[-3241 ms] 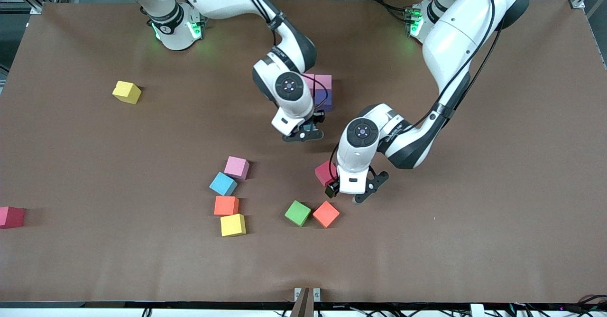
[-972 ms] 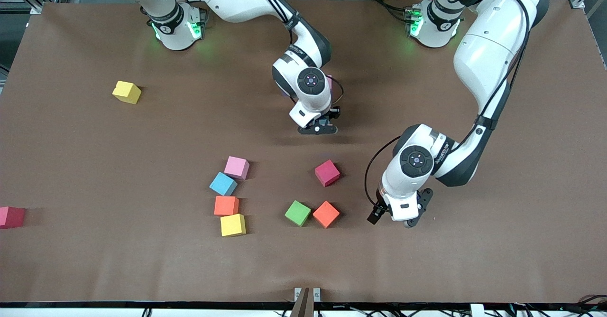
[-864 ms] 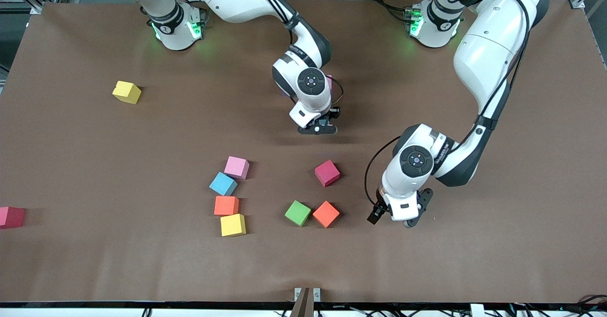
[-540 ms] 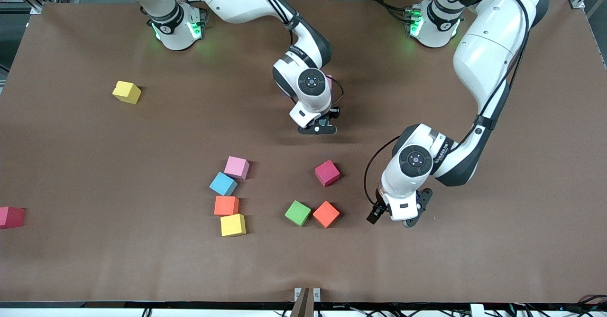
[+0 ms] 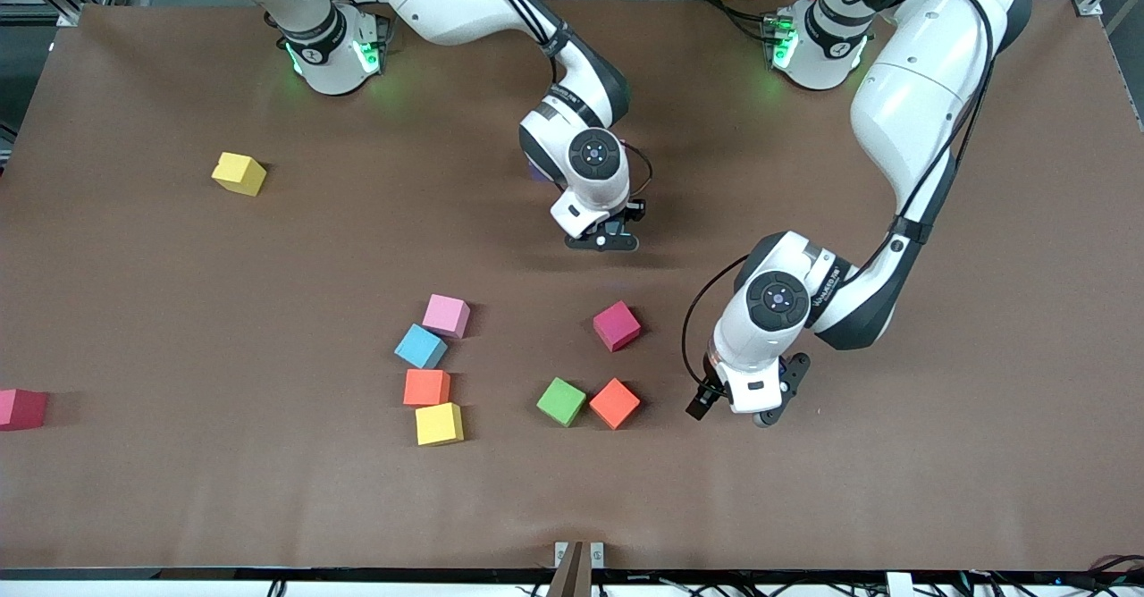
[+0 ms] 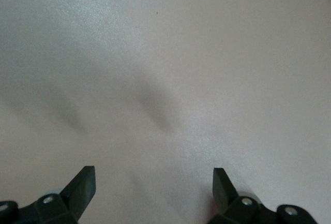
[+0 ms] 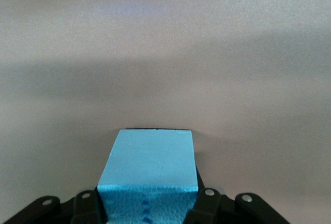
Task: Form number 2 with 11 blocks
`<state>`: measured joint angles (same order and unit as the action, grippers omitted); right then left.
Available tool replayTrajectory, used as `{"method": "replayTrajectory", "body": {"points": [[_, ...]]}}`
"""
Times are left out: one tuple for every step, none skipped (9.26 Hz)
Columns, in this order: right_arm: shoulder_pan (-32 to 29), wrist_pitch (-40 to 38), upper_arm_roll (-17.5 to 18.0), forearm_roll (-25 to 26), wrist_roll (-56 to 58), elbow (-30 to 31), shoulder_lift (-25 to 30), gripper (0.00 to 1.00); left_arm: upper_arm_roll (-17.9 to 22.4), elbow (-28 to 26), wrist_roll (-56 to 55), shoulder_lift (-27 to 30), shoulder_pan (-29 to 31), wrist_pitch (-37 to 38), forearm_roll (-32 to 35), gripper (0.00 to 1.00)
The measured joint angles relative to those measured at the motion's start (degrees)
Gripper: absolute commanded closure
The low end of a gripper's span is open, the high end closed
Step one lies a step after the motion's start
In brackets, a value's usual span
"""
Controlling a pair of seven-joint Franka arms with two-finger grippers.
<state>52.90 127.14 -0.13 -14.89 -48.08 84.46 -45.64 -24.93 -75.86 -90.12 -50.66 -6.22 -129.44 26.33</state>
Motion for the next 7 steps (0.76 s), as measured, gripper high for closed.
{"method": "replayTrajectory", "body": {"points": [[0.00,-0.33,0.02,0.00,-0.03,-0.04,0.00,1.00,0.00,0.00,0.00,0.00,0.00,0.00,0.00,0.00],[0.00,-0.66,0.05,0.00,-0.03,-0.05,0.00,0.88,0.00,0.00,0.00,0.00,-0.01,0.00,0.00,0.00],[0.00,-0.70,0.05,0.00,-0.04,-0.05,-0.01,0.01,-0.03,0.00,0.00,0.00,-0.05,0.00,0.00,0.00],[0.00,-0.71,0.06,0.00,-0.03,-0.06,-0.01,0.00,-0.04,0.00,0.00,0.00,-0.18,0.00,0.00,0.00],[0.00,-0.71,0.06,0.00,-0.02,-0.07,-0.01,0.00,-0.04,0.00,0.00,0.00,-0.28,0.00,0.00,0.00],[0.00,-0.71,0.07,0.00,-0.02,-0.08,-0.01,0.00,-0.04,0.00,0.00,0.00,-0.30,0.00,0.00,0.00],[0.00,-0.71,0.08,0.00,0.00,-0.13,-0.01,0.00,-0.04,0.00,0.00,0.00,-0.30,0.00,0.00,0.00]]}}
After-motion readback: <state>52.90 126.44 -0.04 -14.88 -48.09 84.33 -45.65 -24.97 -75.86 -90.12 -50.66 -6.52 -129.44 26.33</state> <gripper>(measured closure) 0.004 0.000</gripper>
